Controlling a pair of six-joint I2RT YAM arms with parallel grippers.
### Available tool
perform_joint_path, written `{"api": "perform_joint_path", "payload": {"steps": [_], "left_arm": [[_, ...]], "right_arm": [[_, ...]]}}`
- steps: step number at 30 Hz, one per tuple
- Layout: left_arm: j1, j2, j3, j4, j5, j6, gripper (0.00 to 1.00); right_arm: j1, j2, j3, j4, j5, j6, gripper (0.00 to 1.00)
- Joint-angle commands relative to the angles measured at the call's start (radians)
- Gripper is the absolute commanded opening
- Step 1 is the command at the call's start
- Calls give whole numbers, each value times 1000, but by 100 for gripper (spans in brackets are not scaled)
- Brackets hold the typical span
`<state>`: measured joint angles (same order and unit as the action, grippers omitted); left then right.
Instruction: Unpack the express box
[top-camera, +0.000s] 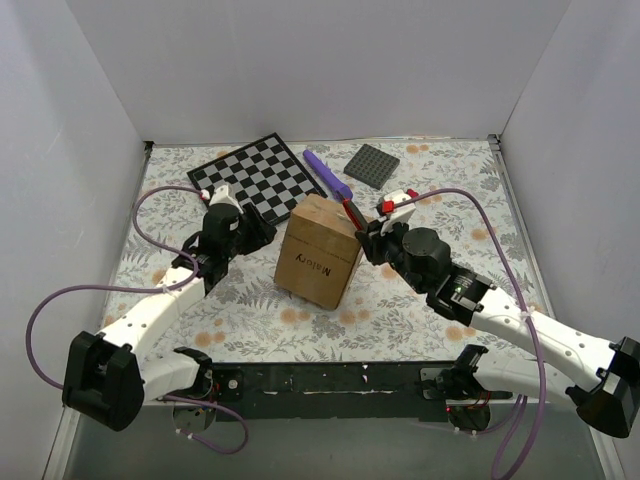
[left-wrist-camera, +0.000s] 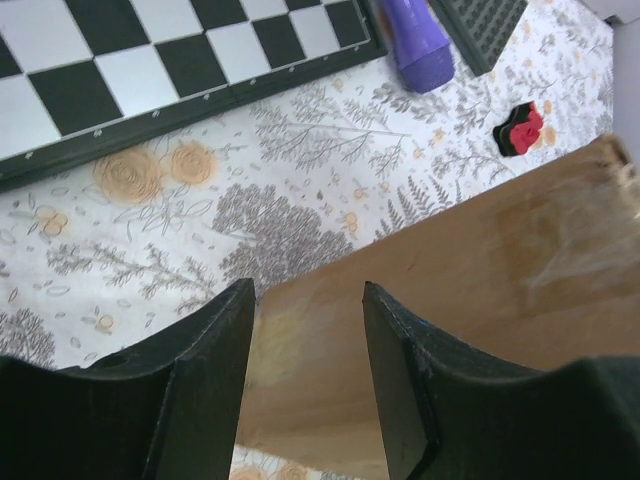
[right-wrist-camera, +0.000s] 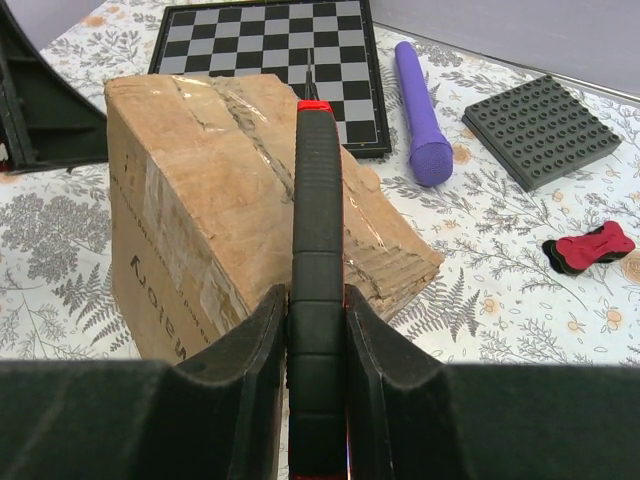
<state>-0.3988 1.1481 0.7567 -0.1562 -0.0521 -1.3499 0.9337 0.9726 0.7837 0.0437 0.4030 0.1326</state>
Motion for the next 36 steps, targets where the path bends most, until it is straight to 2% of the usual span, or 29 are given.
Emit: {"api": "perform_joint_path", "payload": {"steps": [1, 3, 8, 17, 24, 36], "left_arm": [[0, -67, -72, -13, -6, -15, 47], [0, -86, -102, -11, 1, -31, 47], [-2, -142, -141, -17, 1, -49, 47], [0, -295, -178, -109, -57, -72, 47], [-2, -357, -220, -151, -60, -109, 47], [0, -314, -198, -135, -45, -109, 48]], "right_arm": [[4, -6, 8, 44, 17, 1, 1], [5, 26, 28, -5, -12, -2, 1], [10, 74, 19, 2, -108, 25, 1], [95, 117, 22, -2, -139, 42, 1], [126, 81, 29, 22, -81, 65, 1], [126, -5, 132, -2, -29, 44, 1]]}}
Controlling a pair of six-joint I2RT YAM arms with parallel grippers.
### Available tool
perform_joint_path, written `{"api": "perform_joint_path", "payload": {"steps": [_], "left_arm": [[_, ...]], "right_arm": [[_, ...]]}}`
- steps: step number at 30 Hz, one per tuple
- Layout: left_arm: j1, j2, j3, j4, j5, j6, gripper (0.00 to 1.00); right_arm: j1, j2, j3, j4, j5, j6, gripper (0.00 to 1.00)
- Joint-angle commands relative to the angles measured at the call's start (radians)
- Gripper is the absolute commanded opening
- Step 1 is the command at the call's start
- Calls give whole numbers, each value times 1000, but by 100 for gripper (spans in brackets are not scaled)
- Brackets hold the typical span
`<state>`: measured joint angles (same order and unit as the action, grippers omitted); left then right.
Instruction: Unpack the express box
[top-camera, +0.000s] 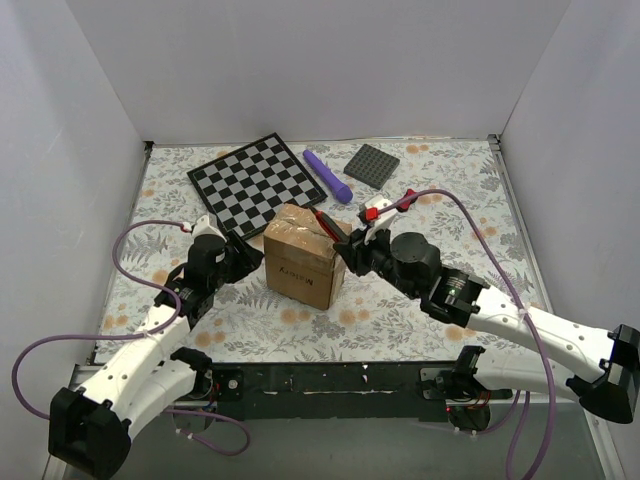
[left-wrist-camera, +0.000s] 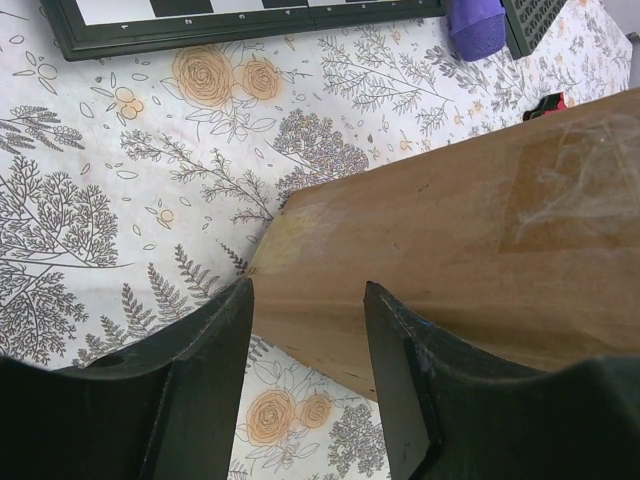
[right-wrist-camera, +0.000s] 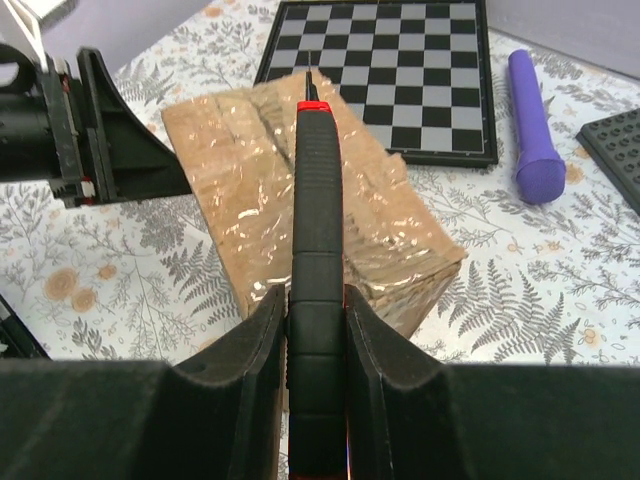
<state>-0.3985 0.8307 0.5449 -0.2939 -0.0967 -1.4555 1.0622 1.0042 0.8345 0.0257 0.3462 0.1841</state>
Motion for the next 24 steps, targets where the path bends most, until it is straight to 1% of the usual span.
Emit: {"api": "perform_joint_path", "payload": {"steps": [1, 4, 7, 8, 10, 11, 12, 13, 14, 16, 17, 19, 20, 22, 24], "left_arm": [[0, 5, 12, 4, 3, -5, 48], [-2, 2, 9, 4, 5, -8, 47], [0, -8, 3, 1, 8, -17, 48], [-2, -16, -2, 1, 11, -22, 48], [-2, -25, -3, -10, 26, -42, 47], [0, -45, -5, -13, 38, -52, 44], [-2, -57, -8, -14, 55, -61, 42], [-2, -70, -13, -16, 81, -69, 40], [0, -82, -17, -14, 142, -91, 35], [-3, -113, -40, -7, 198, -109, 33], [-5, -122, -49, -4, 240, -124, 32], [-10, -154, -89, 16, 273, -138, 30], [-10, -163, -98, 19, 284, -144, 30], [-11, -179, -123, 29, 317, -154, 27], [-11, -188, -131, 27, 347, -155, 27]], "right_arm": [[-2, -47, 80, 14, 27, -8, 1], [-2, -74, 80, 14, 49, -6, 1], [-2, -82, 87, -6, 210, -6, 1], [-11, -75, 92, -24, 322, -11, 1], [-53, -47, 77, -59, 399, -20, 1], [-79, -36, 63, -58, 439, -14, 1], [-109, -29, 51, -50, 429, -9, 1], [-178, -6, 38, -40, 407, 1, 1], [-214, 8, 25, -35, 360, 21, 1], [-290, 63, 23, -9, 327, 37, 1], [-310, 82, 18, 17, 295, 37, 1], [-353, 146, 15, 68, 254, 17, 1], [-358, 168, 18, 118, 210, 3, 1], [-367, 235, 29, 196, 176, -37, 1], [-375, 287, 79, 209, 117, -44, 1]]}}
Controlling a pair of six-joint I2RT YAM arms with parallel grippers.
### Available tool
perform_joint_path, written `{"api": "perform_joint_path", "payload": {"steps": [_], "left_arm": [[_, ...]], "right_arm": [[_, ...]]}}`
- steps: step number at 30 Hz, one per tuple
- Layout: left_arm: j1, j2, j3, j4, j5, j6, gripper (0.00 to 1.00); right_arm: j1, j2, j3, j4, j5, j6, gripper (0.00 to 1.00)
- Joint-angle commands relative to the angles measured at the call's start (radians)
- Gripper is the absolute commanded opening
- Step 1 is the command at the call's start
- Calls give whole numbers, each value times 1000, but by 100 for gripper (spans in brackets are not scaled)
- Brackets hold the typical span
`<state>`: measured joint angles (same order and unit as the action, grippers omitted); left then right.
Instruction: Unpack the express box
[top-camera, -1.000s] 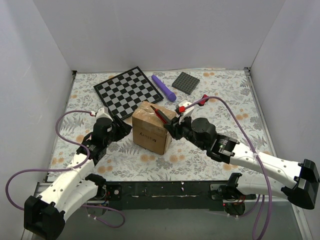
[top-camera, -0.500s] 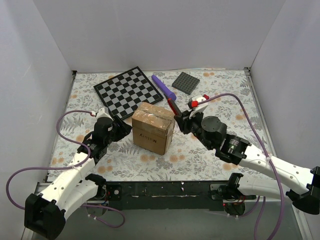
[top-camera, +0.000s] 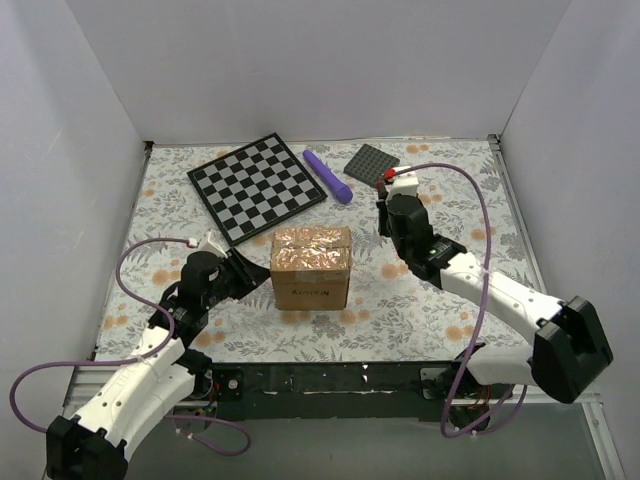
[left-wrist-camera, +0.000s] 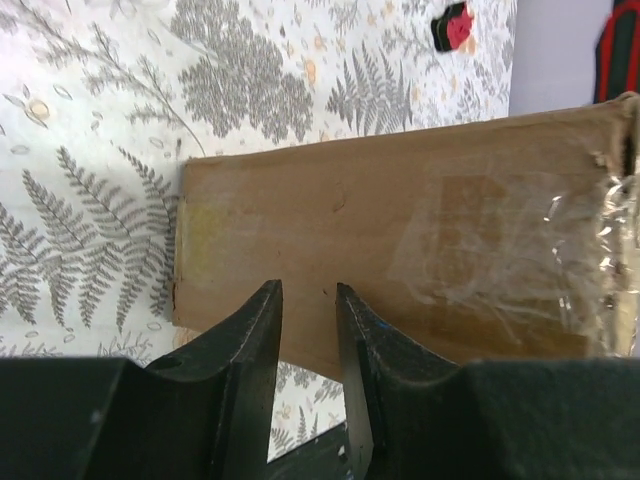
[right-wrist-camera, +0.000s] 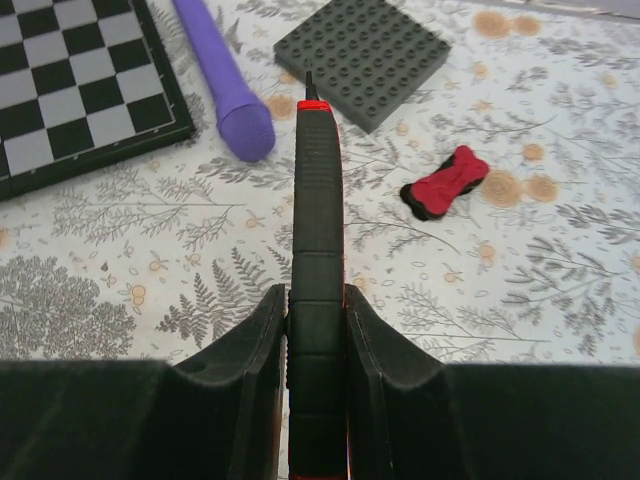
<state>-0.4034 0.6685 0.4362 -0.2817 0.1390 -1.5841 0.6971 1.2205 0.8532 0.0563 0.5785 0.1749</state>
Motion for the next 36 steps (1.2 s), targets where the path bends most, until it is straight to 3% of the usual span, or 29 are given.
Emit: {"api": "perform_joint_path", "payload": {"steps": [1, 5, 9, 13, 16, 17, 19, 20, 23, 30, 33, 36], "left_arm": [[-8, -39, -22, 12, 119, -25, 27], [-8, -113, 2, -78, 50, -36, 29], [-9, -217, 73, -314, -221, -99, 44], [-9, -293, 151, -405, -337, -111, 44], [-8, -326, 179, -363, -236, -42, 13], [-9, -333, 170, -322, -64, -9, 0], [-8, -313, 122, -182, 139, -7, 0], [-8, -297, 98, -133, 315, -26, 0], [-11, -241, 59, -39, 491, -8, 0], [-58, -98, 58, 38, 678, 44, 0], [-77, -37, 38, 96, 711, 35, 0], [-107, 51, 38, 99, 656, 53, 0]], "right_arm": [[-11, 117, 76, 200, -140, -51, 1], [-13, 191, 125, 223, -249, -55, 1], [-13, 221, 139, 254, -273, -74, 1], [-13, 255, 164, 249, -276, -94, 1], [-16, 275, 185, 247, -285, -106, 1], [-16, 281, 196, 247, -292, -106, 1], [-19, 295, 205, 252, -316, -112, 1], [-19, 300, 214, 252, -322, -112, 1], [-19, 310, 224, 258, -365, -117, 1], [-21, 310, 201, 249, -450, -117, 1], [-21, 287, 170, 254, -463, -112, 1], [-19, 263, 139, 252, -491, -101, 1]]}}
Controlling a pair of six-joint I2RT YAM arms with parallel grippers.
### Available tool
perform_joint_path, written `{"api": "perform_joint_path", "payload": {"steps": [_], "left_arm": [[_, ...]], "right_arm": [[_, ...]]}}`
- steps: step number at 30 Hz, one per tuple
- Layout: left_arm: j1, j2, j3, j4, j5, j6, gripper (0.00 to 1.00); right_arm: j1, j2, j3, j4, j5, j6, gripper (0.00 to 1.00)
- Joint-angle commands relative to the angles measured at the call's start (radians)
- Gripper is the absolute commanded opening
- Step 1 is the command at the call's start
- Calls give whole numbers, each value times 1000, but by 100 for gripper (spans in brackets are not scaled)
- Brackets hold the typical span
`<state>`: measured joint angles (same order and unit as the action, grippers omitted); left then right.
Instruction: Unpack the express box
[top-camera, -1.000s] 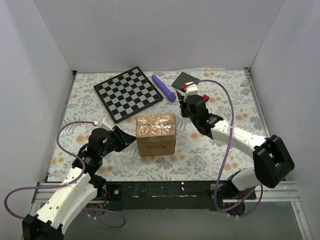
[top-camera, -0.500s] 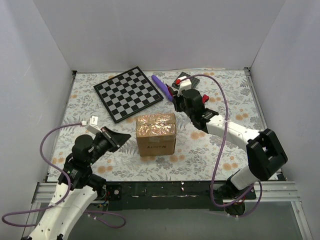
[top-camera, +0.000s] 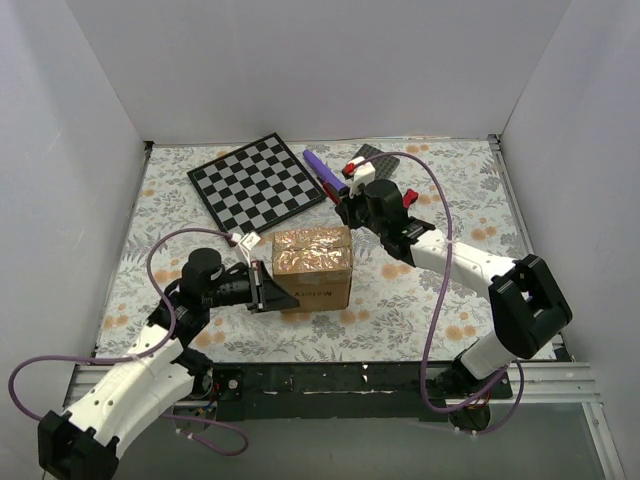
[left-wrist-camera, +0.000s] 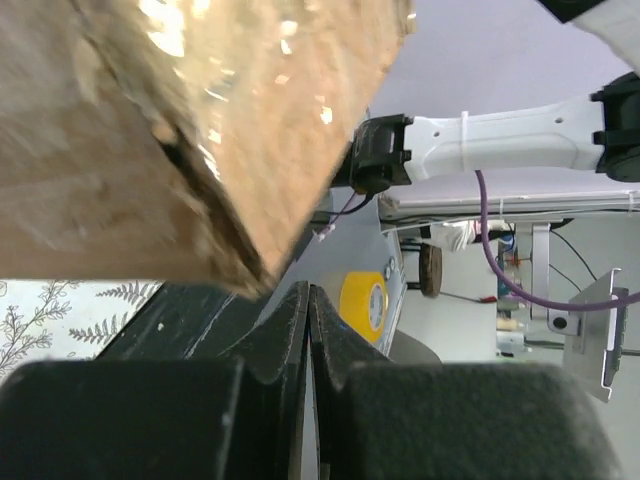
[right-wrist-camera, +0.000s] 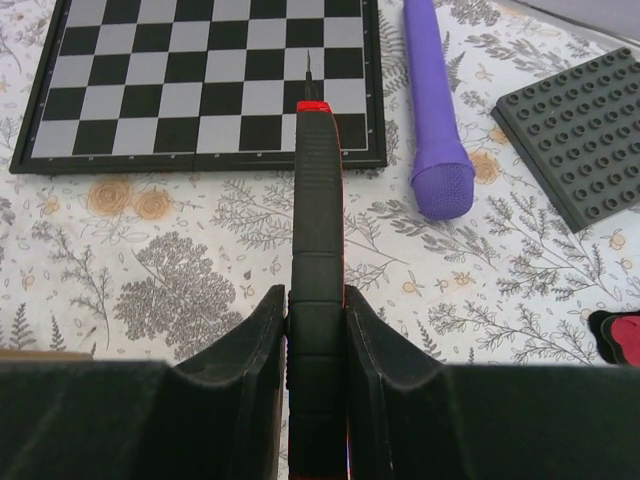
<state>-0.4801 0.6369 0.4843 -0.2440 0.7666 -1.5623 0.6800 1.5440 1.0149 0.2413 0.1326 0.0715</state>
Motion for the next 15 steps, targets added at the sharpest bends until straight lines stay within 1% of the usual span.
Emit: {"api": "perform_joint_path", "payload": {"steps": [1, 4, 5, 9, 15], "left_arm": [[-34, 98, -12, 58, -30, 36, 0], [-35, 158, -12, 31, -119, 47, 0], [-34, 174, -7, -10, -188, 56, 0], [-35, 268, 10, -89, -285, 91, 0], [-35, 329, 11, -89, -423, 65, 0]], "right_arm": [[0, -70, -39, 67, -56, 5, 1], [4, -114, -73, 61, -93, 19, 1], [6, -127, -99, 59, -100, 20, 1], [42, -194, -150, 27, -99, 5, 1], [90, -294, -235, 21, -77, 8, 1]]}}
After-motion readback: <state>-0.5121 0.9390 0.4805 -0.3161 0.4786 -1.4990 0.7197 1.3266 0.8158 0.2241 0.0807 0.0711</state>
